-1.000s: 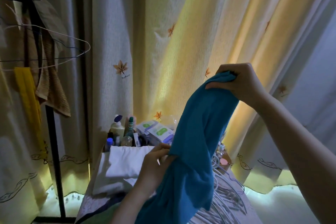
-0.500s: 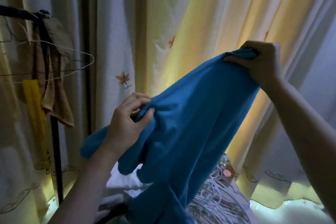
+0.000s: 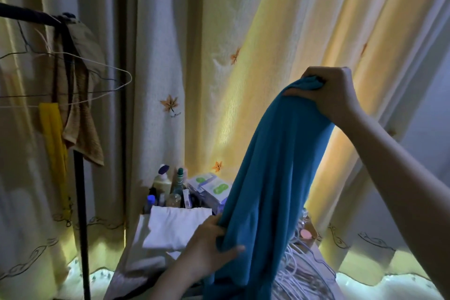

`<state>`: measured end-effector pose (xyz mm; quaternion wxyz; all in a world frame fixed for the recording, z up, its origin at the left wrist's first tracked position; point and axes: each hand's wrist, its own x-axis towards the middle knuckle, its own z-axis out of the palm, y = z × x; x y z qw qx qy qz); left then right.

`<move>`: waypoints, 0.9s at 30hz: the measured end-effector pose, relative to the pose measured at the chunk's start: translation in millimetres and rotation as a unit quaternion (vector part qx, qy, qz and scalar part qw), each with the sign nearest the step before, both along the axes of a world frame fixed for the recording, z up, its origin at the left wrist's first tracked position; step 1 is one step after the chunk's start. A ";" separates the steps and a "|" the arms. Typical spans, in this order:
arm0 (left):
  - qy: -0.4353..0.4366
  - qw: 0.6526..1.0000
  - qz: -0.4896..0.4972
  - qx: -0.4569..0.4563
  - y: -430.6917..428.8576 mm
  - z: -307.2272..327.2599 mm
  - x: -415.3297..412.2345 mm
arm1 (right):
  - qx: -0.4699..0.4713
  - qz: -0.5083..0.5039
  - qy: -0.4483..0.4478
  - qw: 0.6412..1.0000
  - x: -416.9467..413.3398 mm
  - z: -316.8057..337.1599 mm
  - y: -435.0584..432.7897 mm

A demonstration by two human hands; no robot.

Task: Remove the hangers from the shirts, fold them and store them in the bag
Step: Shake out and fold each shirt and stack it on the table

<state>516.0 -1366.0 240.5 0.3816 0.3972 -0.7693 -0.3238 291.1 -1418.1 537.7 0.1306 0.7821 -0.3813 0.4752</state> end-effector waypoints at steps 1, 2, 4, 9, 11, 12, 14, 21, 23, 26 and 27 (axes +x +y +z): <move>-0.001 1.000 -0.008 0.013 1.5 -9.1 -4.0 | 0.001 0.000 -0.004 1.000 -2.4 0.6 0.3; 0.006 1.000 -0.009 0.026 2.6 -17.0 -6.7 | 0.003 0.000 -0.008 1.000 -5.1 0.8 0.6; 0.034 0.998 0.014 0.052 3.4 -28.7 -7.8 | 0.005 -0.005 -0.012 1.000 -10.9 -0.1 1.7; 0.087 0.992 0.083 0.027 -1.1 -41.7 5.1 | 0.011 -0.026 -0.019 0.999 -23.6 -4.0 3.6; 0.114 0.984 0.128 0.055 -9.9 -39.8 24.0 | 0.011 -0.034 -0.013 0.999 -30.5 -4.4 5.5; 0.135 0.977 0.147 0.073 -15.8 -35.0 35.9 | 0.008 -0.037 -0.014 0.999 -35.1 -4.1 6.6; 0.150 0.970 0.171 0.083 -29.6 -13.6 63.2 | 0.001 -0.043 -0.024 0.999 -46.0 -2.0 8.3; 0.147 0.940 0.278 -0.134 -58.6 116.0 136.3 | -0.028 -0.065 -0.118 0.990 -60.2 25.1 7.2; 0.130 0.937 0.275 -0.170 -59.3 138.9 149.0 | -0.033 -0.060 -0.128 0.989 -53.4 34.1 7.3; 0.107 0.941 0.265 -0.179 -56.6 151.2 165.3 | -0.035 -0.053 -0.131 0.989 -42.6 38.2 7.3; 0.096 0.943 0.267 -0.173 -55.0 149.6 171.1 | -0.033 -0.052 -0.132 0.989 -39.1 36.6 7.1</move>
